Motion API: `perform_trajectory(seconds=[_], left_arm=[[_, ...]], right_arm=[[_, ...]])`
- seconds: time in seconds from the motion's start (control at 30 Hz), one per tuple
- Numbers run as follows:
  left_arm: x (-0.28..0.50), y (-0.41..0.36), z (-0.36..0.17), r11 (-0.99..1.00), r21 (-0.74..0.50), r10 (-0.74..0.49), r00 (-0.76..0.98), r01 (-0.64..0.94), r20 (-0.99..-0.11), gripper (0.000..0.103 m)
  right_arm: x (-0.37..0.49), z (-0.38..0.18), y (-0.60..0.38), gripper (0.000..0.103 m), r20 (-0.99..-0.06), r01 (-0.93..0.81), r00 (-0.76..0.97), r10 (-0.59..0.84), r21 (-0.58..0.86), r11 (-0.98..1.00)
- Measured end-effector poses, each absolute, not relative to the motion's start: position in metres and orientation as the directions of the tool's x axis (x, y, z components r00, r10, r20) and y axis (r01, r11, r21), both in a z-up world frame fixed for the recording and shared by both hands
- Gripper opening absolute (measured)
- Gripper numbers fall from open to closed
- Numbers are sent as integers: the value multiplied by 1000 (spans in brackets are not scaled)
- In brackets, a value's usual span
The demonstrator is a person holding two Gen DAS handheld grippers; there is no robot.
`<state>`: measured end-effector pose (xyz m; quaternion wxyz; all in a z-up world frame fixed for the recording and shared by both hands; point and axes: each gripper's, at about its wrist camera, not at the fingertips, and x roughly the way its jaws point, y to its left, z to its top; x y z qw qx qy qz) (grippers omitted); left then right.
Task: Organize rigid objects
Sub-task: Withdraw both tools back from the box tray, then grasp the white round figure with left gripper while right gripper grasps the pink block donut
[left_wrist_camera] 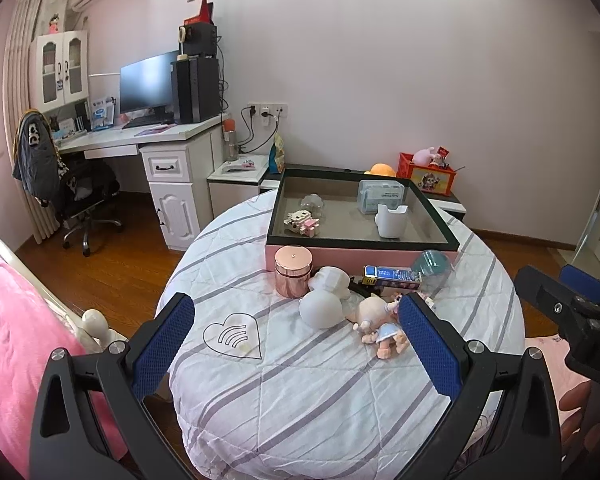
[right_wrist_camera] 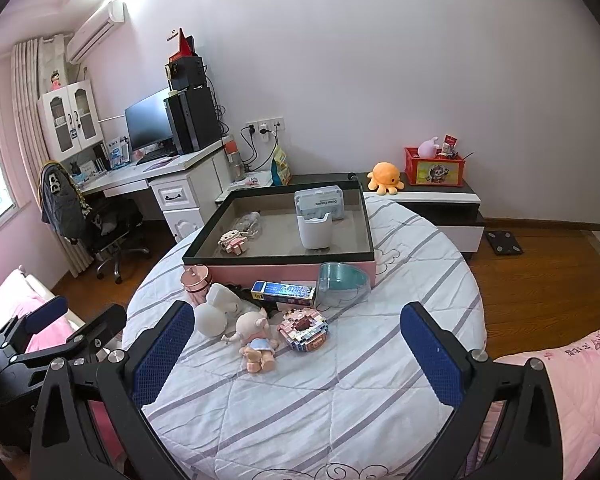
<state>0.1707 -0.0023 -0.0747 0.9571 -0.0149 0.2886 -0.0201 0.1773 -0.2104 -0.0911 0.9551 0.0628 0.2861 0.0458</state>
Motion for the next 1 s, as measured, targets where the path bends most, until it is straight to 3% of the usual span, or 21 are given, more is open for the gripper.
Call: perform_trajectory(seconds=[0.3, 0.7, 1.0], left_arm=[[182, -2, -93, 999, -33, -42, 804, 27, -593, 103], [240, -4, -148, 998, -7, -46, 716, 58, -696, 103], [282, -7, -182, 995, -20, -80, 642, 99, -763, 103]], right_arm=[[184, -104, -216, 103, -575, -35, 810, 112, 143, 989], [239, -172, -217, 103, -728, -29, 678, 97, 106, 994], [285, -202, -220, 103, -790, -73, 601, 120, 95, 993]])
